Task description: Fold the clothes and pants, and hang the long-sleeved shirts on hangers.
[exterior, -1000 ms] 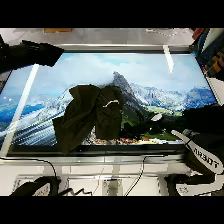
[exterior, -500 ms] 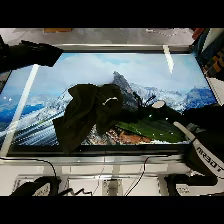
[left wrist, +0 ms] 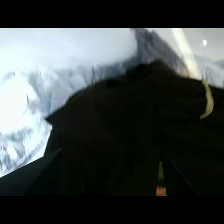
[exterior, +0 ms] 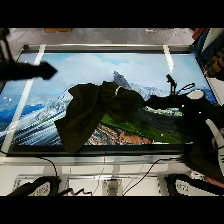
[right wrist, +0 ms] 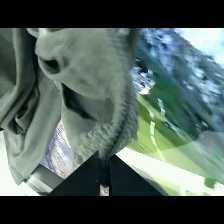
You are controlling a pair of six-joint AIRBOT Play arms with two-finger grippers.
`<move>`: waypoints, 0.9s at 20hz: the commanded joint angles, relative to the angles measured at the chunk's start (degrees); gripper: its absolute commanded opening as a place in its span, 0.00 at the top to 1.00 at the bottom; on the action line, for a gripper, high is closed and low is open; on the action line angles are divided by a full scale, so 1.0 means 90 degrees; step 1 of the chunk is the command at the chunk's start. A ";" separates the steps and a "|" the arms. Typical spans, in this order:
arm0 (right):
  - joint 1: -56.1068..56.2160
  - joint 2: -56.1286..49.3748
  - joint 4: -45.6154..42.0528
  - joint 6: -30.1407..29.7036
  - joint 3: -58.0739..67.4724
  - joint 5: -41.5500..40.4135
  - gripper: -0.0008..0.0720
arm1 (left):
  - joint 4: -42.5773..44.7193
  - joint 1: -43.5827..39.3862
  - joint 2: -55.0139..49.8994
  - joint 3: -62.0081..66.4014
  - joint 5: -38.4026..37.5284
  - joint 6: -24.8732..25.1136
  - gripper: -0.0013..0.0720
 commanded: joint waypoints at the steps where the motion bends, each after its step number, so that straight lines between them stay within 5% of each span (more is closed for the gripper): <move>1: -0.0364 0.0141 -0.0192 0.0000 0.0015 0.0318 0.95 | 0.0204 0.0112 -0.0291 -0.1105 -0.1319 -0.0199 0.02; 11: -0.0364 0.0141 -0.0219 -0.0041 0.0015 0.0233 0.95 | -0.0134 0.0284 0.1620 -0.5877 -0.0979 -0.0083 0.02; 18: -0.0364 0.0141 -0.0216 -0.0039 0.0017 0.0223 0.95 | -0.0469 0.0282 0.1778 -0.6883 0.0170 0.0112 0.08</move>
